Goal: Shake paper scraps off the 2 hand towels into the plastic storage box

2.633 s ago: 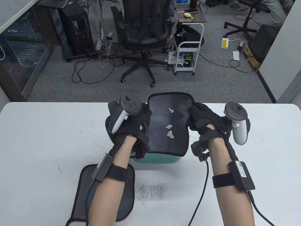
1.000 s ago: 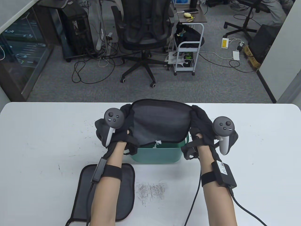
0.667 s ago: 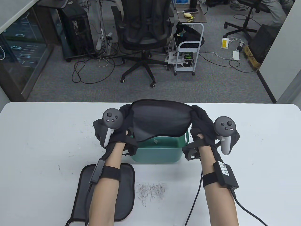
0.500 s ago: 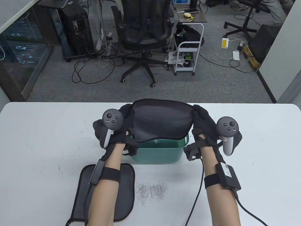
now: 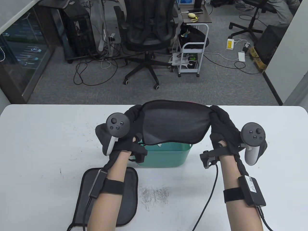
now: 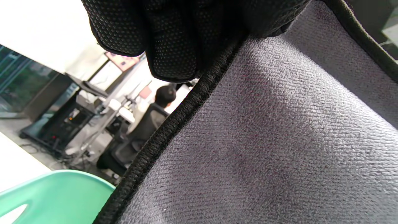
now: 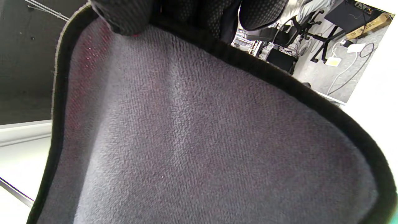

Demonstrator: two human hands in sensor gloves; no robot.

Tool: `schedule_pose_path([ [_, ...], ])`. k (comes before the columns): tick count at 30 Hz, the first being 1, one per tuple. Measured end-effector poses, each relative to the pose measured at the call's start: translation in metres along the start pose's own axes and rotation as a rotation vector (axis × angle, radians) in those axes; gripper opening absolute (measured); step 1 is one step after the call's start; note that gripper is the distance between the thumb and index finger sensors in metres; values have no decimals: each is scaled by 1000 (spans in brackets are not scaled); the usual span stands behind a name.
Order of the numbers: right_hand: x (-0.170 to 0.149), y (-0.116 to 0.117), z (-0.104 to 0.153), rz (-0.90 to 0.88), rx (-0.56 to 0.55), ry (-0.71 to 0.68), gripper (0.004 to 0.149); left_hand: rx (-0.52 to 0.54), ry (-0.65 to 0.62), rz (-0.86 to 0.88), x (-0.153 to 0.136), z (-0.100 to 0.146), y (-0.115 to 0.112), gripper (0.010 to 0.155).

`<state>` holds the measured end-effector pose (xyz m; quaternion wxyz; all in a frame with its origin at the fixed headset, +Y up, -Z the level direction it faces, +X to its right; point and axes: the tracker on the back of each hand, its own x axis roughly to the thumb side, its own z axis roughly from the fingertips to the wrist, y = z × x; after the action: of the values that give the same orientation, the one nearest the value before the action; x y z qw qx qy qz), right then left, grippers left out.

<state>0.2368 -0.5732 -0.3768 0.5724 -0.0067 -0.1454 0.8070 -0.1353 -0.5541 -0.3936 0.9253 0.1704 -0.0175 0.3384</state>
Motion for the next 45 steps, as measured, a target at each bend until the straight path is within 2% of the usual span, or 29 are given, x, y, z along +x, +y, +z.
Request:
schedule_pose_path([
  [8,16,-42,17,-6,18,-6,39,-49,-70,65,36,19,9,40],
  [15,7,-73,34,-14,83,12,39,-101,-137,68,50,39,-2,40],
  [20,-16,-87,44,32,115,38,39,-175,-164,92,51,54,-21,41],
  [25,-46,-96,55,73,112,68,39,-250,-177,138,43,71,-51,41],
  [29,-67,-100,64,110,132,68,39,-266,-220,53,39,85,-75,41],
  [35,-94,-106,80,173,165,105,39,-310,-231,34,30,104,-103,41],
  [40,-108,-112,97,171,196,121,39,-394,-193,112,17,119,-118,41],
  [45,-109,-120,116,175,223,121,39,-454,-208,128,17,136,-117,41],
])
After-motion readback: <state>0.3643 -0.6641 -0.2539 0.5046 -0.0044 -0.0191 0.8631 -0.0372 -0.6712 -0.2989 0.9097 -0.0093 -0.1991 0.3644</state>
